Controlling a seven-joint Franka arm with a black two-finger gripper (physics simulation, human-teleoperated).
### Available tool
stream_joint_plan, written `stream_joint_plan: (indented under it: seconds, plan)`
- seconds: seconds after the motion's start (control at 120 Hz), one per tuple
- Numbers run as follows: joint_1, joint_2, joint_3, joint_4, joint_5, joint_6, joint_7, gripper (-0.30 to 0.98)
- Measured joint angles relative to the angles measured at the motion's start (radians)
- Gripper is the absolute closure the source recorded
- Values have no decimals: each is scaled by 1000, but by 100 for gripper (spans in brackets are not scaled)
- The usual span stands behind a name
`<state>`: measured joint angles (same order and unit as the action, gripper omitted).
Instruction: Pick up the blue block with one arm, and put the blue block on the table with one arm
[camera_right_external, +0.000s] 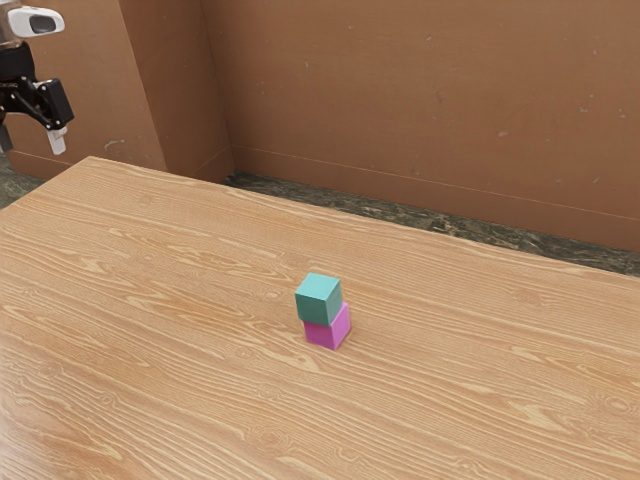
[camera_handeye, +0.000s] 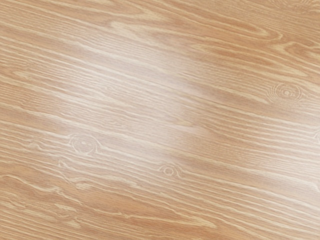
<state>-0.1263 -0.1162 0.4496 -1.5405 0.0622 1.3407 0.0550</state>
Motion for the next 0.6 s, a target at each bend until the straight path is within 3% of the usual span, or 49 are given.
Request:
stream_joint_plan:
  seconds: [0.15,0.25,0.4,0.6]
  plan:
    - [-15,-29,-6,99,5,-13,6,0]
    - [-23,-34,-72,205,-11,-33,9,0]
    - [-45,39,-277,210,47,-19,-8,0]
    - [-96,212,-316,195,41,117,-48,0]
